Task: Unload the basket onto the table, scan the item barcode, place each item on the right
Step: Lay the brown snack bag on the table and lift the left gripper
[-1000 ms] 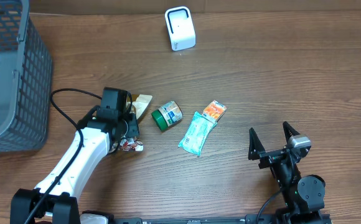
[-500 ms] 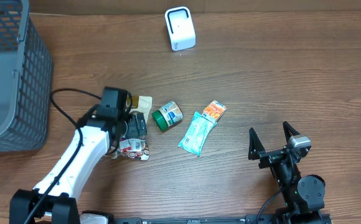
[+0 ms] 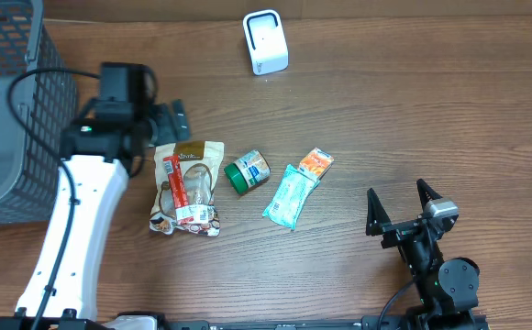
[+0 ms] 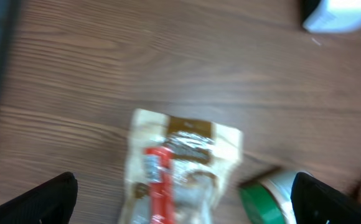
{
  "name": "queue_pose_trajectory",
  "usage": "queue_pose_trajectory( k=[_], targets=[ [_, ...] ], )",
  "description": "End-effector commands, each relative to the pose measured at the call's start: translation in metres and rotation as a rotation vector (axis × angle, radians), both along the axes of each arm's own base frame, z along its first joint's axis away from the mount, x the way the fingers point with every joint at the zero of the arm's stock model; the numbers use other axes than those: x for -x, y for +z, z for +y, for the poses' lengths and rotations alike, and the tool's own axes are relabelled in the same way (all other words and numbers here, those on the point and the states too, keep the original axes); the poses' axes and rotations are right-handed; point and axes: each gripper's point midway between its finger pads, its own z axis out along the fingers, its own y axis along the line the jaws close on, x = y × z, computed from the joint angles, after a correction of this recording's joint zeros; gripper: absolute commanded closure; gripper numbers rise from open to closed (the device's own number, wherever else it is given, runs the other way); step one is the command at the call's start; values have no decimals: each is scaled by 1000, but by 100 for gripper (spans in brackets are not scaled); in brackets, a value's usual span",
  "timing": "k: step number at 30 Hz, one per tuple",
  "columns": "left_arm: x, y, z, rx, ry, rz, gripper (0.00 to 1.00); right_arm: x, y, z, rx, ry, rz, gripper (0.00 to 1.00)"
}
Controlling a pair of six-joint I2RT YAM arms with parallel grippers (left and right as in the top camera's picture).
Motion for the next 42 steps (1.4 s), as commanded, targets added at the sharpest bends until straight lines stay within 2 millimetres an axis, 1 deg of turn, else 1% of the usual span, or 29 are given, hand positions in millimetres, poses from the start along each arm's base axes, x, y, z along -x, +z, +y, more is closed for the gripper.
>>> queue_pose_trajectory(
  k=[1,2,3,4,7,42],
  targets=[
    [-3,12,45,-72,72,-28,0,0,-3,1,1,4,1,0],
    [-1,12,57,-72,104,-25,0,0,-3,1,1,4,1,0],
    [0,12,63,-72,120,-23,0,0,-3,1,1,4,1,0],
    [2,11,73,-72,148,-20,0,0,-3,1,1,4,1,0],
    [3,11,81,-72,169,-19,0,0,-3,1,1,4,1,0],
    [3,11,82,-72,170,-19,0,0,-3,1,1,4,1,0]
  ],
)
